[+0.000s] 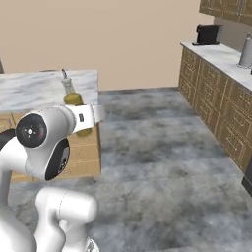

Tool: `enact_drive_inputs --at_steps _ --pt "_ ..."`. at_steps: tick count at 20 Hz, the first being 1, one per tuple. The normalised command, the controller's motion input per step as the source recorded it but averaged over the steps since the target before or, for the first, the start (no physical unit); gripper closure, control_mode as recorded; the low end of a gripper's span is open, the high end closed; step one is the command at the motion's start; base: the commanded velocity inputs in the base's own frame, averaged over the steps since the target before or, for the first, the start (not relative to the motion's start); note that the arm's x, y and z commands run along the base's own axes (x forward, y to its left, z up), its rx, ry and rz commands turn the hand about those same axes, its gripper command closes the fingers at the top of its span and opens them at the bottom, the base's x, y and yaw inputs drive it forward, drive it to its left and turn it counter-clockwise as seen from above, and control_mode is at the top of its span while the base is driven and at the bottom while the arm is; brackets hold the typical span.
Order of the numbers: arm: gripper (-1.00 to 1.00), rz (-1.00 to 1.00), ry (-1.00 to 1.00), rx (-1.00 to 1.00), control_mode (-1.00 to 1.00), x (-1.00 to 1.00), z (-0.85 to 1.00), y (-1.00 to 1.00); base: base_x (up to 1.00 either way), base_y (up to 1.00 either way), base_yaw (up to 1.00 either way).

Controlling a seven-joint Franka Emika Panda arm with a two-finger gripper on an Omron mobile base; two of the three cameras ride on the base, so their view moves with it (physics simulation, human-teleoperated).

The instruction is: Take 2 condiments from the cabinet and move them on the counter near the stove.Make sure the condiments are lined up with each other, next to each other.

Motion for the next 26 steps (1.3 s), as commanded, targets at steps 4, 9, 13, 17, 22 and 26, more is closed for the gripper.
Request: enact_drive_inputs --at_steps 4,9,13,17,22,26 --pt "1.0 0.0 0.0 0.0 1.0 0.0 0.0 0.0 0.0 -0.53 -0.42" --pt "1.0 0.0 0.0 0.0 1.0 0.0 0.0 0.0 0.0 -0.51 -0.41" --pt "1.0 0.0 0.0 0.0 1.0 0.0 0.0 0.0 0.0 -0.46 -0.4" --pt "1.0 0.0 0.0 0.0 1.0 0.0 0.0 0.0 0.0 -0.43 -0.39" --pt "1.0 0.0 0.0 0.0 1.0 0.0 0.0 0.0 0.01 -0.39 -0.37" --pt "1.0 0.0 0.0 0.0 1.0 0.0 0.0 0.0 0.05 -0.27 -0.36"
